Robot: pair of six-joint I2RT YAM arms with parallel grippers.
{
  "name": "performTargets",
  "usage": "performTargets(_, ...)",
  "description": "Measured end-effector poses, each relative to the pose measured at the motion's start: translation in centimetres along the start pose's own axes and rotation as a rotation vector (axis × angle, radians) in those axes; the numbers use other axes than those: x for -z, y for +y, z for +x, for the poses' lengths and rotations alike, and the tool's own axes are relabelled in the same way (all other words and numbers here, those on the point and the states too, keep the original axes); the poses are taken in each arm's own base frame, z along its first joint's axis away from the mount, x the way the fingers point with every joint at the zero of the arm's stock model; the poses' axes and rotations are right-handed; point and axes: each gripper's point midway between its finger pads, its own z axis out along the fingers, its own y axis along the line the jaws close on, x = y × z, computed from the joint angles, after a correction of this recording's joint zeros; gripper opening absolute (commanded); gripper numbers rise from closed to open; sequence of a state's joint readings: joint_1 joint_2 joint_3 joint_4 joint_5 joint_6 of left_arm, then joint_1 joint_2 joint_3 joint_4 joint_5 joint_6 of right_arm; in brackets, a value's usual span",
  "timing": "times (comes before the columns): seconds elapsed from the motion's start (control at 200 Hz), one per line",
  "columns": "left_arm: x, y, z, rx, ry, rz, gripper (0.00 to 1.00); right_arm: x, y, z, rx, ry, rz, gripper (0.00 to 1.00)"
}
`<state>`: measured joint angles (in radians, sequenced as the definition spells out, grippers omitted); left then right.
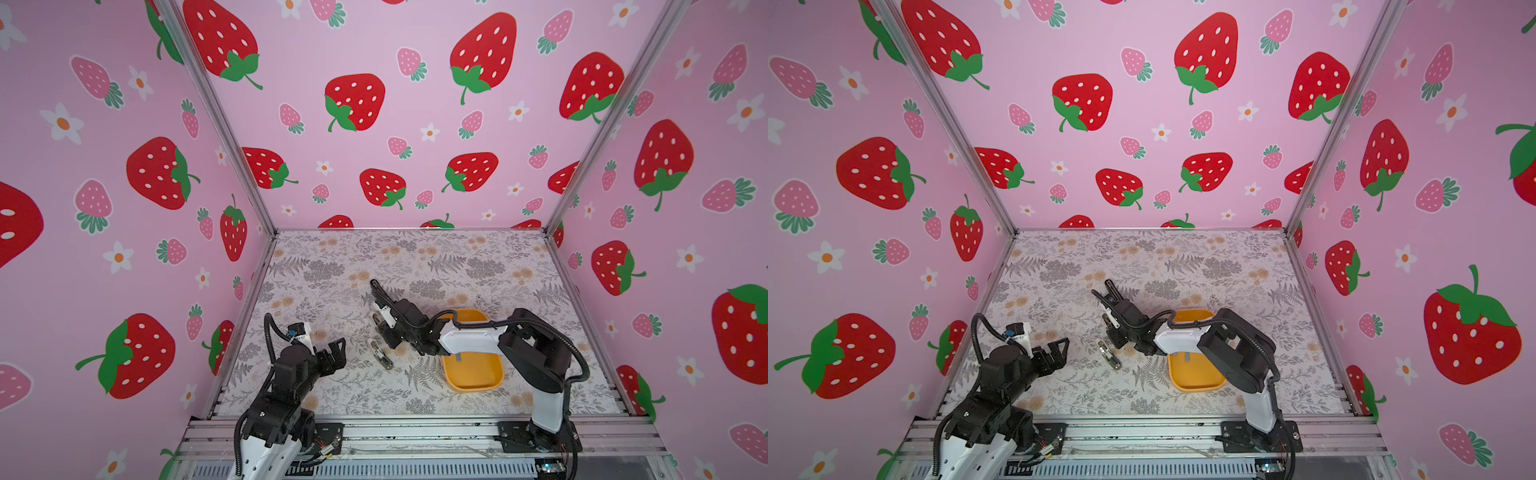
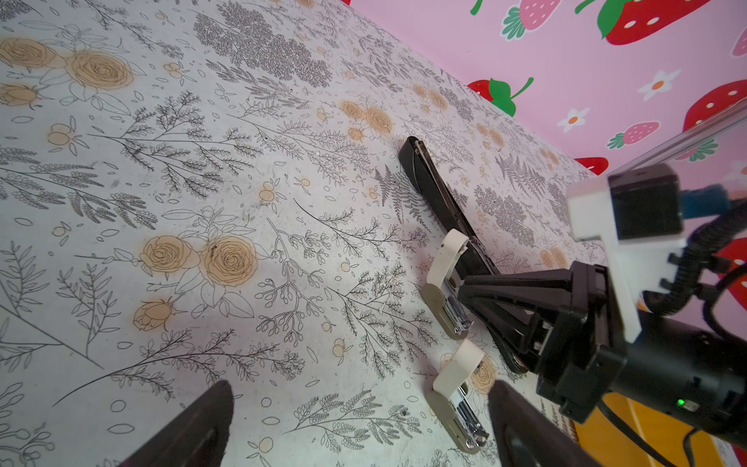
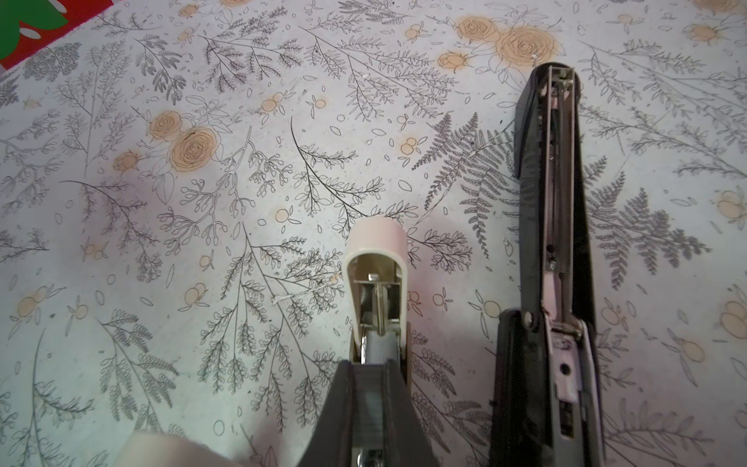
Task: Load the staples into the stapler
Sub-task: 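Lower the held staple strip into the open cream mini stapler channel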
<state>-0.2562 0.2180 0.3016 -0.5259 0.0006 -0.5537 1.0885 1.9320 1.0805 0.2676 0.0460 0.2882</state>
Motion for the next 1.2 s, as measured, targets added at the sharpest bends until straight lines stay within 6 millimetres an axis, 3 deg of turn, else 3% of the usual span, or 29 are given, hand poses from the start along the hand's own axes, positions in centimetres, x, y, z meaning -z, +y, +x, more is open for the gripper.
performTargets(1.201, 0.00, -0.06, -0.01, -0.001, 0.000, 0.002, 0.99, -0.81, -0.72, 0.70, -0.005, 0.020, 0.029, 0.11)
